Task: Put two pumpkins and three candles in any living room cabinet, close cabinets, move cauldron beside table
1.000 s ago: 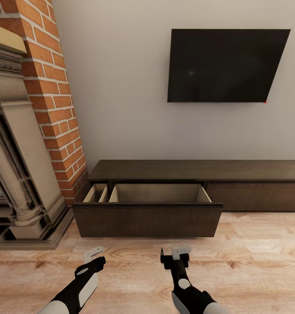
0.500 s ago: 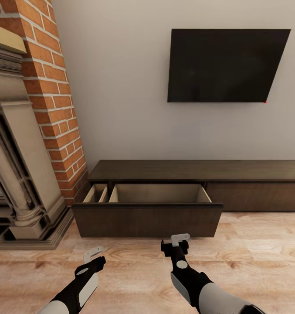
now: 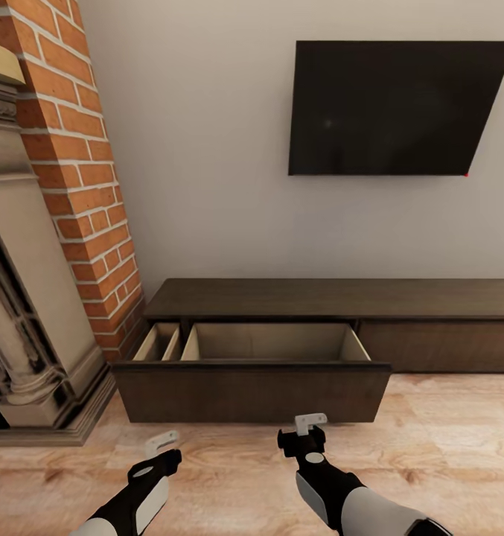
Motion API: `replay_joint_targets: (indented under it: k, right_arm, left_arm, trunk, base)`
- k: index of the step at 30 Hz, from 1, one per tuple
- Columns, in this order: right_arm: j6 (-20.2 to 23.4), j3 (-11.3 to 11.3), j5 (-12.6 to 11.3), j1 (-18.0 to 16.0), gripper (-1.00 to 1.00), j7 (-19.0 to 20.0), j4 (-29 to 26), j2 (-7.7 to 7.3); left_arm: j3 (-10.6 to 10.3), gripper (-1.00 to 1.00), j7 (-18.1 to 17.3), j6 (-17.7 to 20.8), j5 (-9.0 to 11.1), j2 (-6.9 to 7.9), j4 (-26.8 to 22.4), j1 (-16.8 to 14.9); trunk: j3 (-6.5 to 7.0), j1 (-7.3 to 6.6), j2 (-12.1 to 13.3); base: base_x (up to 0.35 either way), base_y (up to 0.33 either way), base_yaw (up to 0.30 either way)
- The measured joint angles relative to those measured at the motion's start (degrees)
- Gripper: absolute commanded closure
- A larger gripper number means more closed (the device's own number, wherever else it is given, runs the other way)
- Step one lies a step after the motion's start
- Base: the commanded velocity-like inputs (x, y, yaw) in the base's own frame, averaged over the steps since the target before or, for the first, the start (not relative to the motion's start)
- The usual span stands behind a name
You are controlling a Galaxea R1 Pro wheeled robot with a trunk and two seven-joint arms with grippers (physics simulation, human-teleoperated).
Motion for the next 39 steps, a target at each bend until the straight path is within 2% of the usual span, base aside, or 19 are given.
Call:
replay_joint_targets:
  k: [5, 9, 24, 26, 39]
  right_arm:
    - [-0.2, 0.0, 0.0, 0.0, -1.0, 0.0, 0.0, -0.02]
    - [-5.0, 0.4, 0.2, 0.0, -1.0, 0.0, -0.1, 0.13]
    - [-5.7, 0.2, 0.1, 0.0, -1.0, 0.1, -0.1, 0.07]
    - [-5.7, -0.9, -0.7, 0.1, -1.0, 0.2, 0.1, 0.06]
    - [-5.4, -0.7, -0.4, 0.1, -1.0, 0.1, 0.1, 0.05]
  left_arm:
    - [-0.1, -1.0, 0.0, -0.1, 0.0, 0.0, 0.0, 0.0]
    - [-0.1, -1.0, 0.0, -0.1, 0.0, 0.0, 0.0, 0.0]
    - [-0.1, -1.0, 0.0, -0.1, 0.0, 0.0, 0.0, 0.0]
    - [-0.1, -1.0, 0.0, -0.1, 0.0, 0.01, 0.0, 0.0]
    - [0.0, -1.0, 0.0, -0.3, 0.0, 0.02, 0.0, 0.0]
  trunk:
    - [0.0, -0.03, 0.0]
    - [0.0, -0.02, 0.0]
    - [0.0, -0.03, 0.0]
    - [-0.01, -0.02, 0.0]
    - [-0.01, -0.02, 0.0]
  base:
    - [0.285, 0.0, 0.0]
    - [0.282, 0.0, 0.0]
    - [0.304, 0.0, 0.0]
    - [0.324, 0.0, 0.0]
    - [0.326, 0.0, 0.0]
